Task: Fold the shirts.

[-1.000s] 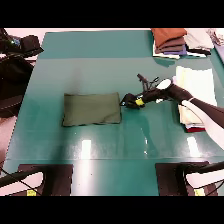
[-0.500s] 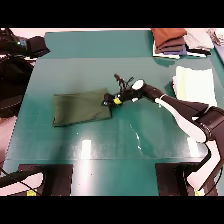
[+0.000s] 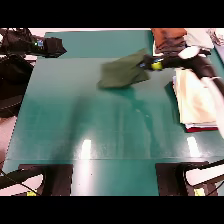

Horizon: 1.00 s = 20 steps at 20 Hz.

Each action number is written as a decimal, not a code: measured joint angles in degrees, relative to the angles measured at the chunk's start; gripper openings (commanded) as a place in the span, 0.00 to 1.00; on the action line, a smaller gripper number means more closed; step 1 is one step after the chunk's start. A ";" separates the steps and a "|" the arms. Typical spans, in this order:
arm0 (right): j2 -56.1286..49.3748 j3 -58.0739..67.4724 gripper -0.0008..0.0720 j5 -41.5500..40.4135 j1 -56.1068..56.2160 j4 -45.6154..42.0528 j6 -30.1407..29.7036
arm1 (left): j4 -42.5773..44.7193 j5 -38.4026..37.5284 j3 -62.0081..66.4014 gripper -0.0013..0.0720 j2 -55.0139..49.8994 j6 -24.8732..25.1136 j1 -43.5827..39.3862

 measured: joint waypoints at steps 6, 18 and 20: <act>4.26 0.39 0.04 3.30 -20.39 -2.75 1.51 | -0.02 0.11 0.00 0.05 0.00 -0.17 -0.48; 5.07 11.67 0.04 -4.76 -26.75 -1.73 1.68 | -0.26 0.02 0.00 0.05 0.00 -1.51 -0.59; 5.09 15.72 0.04 -4.04 -26.25 -3.13 1.68 | -0.26 -0.26 0.00 0.05 0.00 -1.53 -0.59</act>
